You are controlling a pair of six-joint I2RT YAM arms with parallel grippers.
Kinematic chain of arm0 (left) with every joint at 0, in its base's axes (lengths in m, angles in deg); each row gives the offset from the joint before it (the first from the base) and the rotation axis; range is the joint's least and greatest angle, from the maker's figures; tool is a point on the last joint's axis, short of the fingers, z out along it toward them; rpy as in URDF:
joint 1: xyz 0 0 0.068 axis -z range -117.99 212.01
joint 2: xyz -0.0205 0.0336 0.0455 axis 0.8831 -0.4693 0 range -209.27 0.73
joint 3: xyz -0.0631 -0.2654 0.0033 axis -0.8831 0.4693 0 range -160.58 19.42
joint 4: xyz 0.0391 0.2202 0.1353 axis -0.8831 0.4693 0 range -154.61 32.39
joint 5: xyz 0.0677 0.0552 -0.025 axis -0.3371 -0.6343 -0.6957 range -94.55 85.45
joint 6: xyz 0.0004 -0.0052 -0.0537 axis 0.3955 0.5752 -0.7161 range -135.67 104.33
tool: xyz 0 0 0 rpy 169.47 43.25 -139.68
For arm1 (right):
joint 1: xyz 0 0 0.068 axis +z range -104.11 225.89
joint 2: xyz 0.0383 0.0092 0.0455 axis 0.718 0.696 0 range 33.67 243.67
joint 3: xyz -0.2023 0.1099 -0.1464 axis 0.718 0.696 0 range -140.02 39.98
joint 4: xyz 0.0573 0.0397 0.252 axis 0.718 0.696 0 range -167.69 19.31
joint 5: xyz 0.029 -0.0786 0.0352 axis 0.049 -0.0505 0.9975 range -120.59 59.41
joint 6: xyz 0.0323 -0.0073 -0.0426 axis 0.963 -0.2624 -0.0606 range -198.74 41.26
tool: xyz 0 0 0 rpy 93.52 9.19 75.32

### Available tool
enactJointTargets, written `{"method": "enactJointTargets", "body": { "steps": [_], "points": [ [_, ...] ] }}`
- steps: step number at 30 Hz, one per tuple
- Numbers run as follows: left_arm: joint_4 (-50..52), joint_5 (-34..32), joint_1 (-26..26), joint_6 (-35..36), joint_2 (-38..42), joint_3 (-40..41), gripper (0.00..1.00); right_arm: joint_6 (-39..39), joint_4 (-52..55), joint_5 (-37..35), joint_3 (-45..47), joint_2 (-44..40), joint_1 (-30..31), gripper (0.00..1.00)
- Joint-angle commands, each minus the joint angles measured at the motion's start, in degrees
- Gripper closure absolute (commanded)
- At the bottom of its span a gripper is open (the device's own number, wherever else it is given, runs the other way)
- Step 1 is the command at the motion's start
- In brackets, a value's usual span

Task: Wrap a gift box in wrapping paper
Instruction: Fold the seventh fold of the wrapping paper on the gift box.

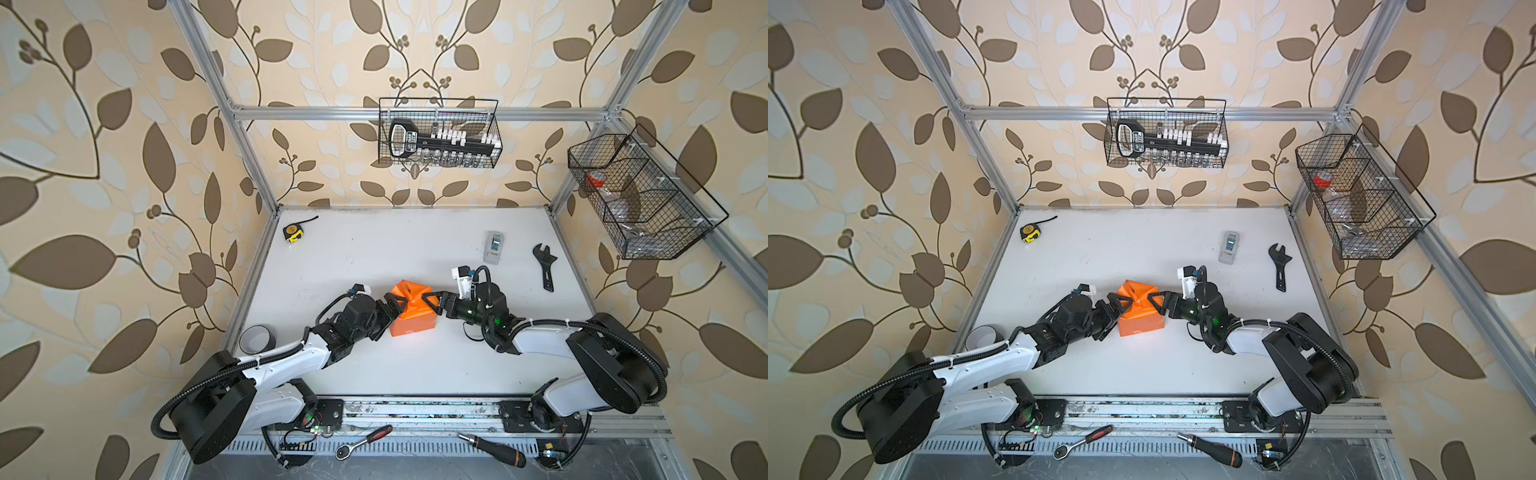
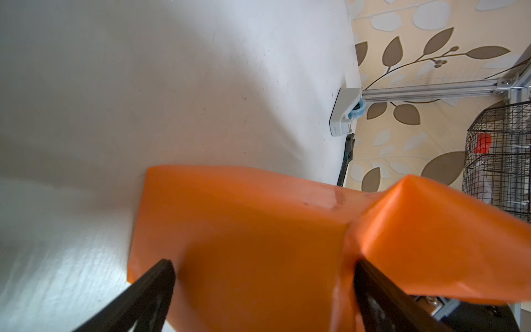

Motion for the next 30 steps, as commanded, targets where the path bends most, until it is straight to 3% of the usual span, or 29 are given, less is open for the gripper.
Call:
{"method": "enactJointTargets", "body": {
  "steps": [1,15,30],
  "points": [
    [0.8,1.9,1.1,2.0,-1.9,-1.6,0.01,-0.6,5.5,2.0,0.2,1.0,1.2,0.16],
    [3.3,0.0,1.3,2.3,-1.1,-0.6,0.01,1.7,10.0,3.3,-1.2,-2.2,3.6,0.04],
    [2.8,-0.3,1.3,2.5,-1.9,-0.1,0.01,4.5,9.2,4.6,-2.3,-3.0,4.1,0.02]
  ]
}}
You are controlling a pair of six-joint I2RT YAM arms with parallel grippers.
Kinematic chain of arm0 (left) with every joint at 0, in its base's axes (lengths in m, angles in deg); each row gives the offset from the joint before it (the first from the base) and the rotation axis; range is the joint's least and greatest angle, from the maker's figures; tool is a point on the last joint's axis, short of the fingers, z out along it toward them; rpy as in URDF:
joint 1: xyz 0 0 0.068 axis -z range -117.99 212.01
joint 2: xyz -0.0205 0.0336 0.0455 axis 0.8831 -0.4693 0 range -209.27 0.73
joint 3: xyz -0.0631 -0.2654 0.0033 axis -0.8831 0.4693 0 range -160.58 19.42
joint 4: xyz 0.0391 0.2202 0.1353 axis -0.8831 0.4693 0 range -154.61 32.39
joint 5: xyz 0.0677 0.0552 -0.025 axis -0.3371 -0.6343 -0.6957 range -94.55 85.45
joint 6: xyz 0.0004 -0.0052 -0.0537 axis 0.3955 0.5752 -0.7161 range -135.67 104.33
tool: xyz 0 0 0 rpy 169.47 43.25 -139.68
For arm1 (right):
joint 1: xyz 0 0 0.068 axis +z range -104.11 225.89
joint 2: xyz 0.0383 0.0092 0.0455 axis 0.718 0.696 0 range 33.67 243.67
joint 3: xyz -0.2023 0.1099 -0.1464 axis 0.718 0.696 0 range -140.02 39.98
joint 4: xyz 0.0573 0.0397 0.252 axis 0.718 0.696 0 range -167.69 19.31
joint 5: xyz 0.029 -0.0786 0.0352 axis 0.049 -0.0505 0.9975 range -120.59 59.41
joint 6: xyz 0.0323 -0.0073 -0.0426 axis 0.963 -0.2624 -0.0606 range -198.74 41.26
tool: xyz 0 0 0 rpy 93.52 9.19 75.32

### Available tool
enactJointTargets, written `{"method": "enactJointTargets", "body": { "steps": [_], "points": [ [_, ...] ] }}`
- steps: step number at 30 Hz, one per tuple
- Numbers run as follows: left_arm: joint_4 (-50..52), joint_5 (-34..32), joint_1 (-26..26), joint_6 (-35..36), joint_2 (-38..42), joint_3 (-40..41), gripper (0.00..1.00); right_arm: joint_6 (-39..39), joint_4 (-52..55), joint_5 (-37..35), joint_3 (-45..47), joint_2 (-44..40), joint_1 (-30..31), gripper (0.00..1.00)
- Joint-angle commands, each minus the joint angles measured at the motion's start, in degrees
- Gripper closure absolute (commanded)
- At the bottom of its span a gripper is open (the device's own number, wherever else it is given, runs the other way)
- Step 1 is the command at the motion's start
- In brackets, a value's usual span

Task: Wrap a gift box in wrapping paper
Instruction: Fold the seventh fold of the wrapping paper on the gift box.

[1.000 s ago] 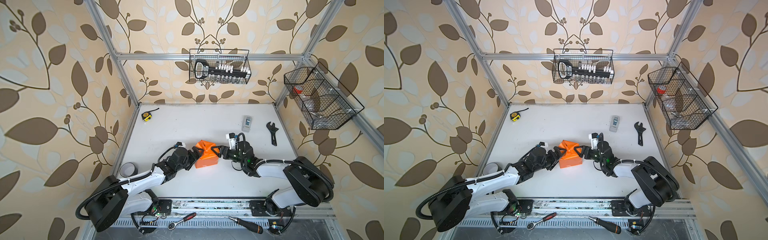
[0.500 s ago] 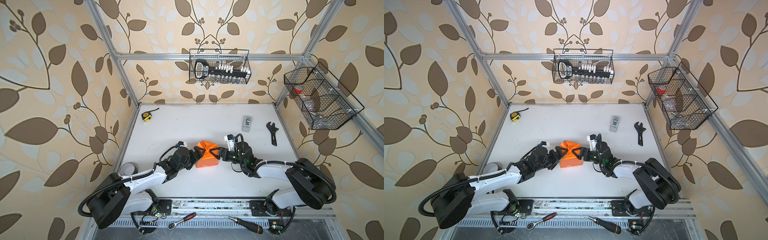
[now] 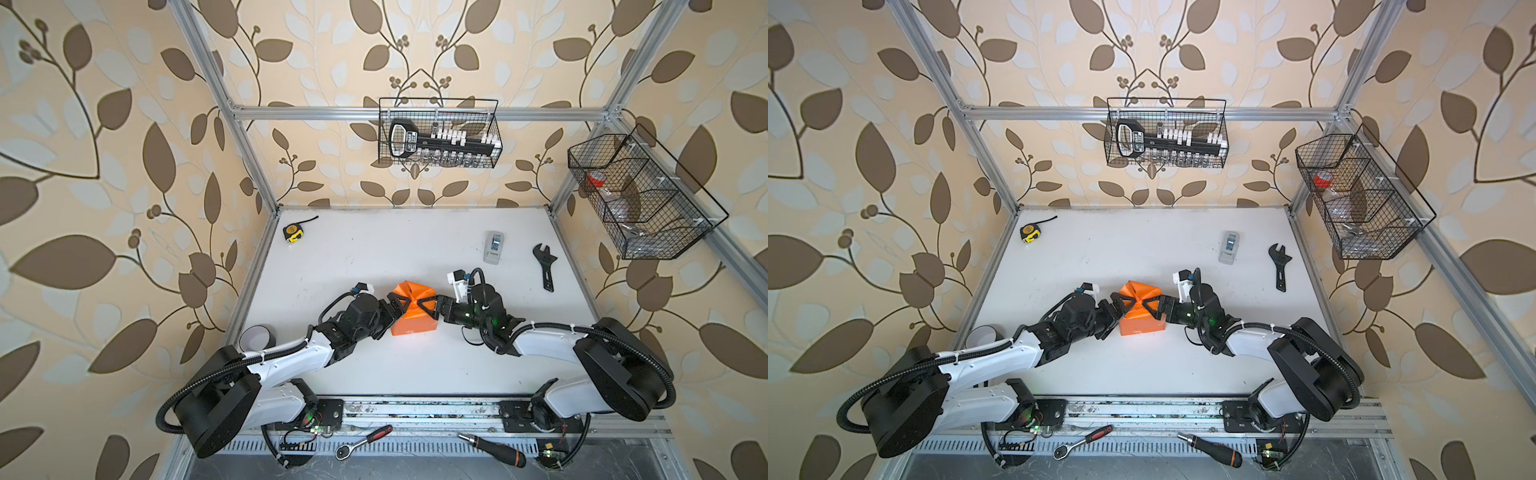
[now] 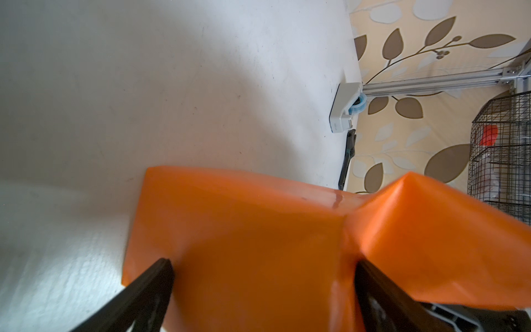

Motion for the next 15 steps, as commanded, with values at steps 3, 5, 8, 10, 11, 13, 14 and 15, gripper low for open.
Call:
{"method": "enactJointTargets", "body": {
  "steps": [3,5,8,10,11,13,14,15],
  "points": [
    [3.4,0.1,0.7,1.2,-0.7,0.4,0.01,1.2,3.1,4.2,-2.0,-0.1,1.8,0.02],
    [3.4,0.1,0.8,1.3,-0.9,0.1,0.01,0.8,3.5,4.4,-2.1,0.4,2.1,0.01],
    [3.4,0.3,0.7,1.4,-1.2,-0.1,0.01,0.5,3.4,4.6,-1.7,1.3,2.2,0.02],
    [3.3,0.3,0.7,1.4,-1.3,-0.2,0.01,0.3,3.8,4.4,-1.5,1.7,2.3,0.02],
    [3.3,0.3,0.7,1.4,-1.3,-0.2,0.01,0.1,4.1,4.3,-1.5,1.9,2.3,0.02],
    [3.5,0.4,0.7,1.5,-1.2,-0.3,0.01,-0.3,5.1,3.5,-1.3,2.0,2.3,0.03],
    [3.7,0.4,0.7,1.6,-1.0,-0.5,0.01,-0.7,6.2,2.9,-1.4,1.9,2.3,0.03],
    [4.1,0.2,0.7,1.8,-0.8,-0.7,0.01,-1.2,7.0,2.3,-1.4,1.8,2.3,0.03]
  ]
}}
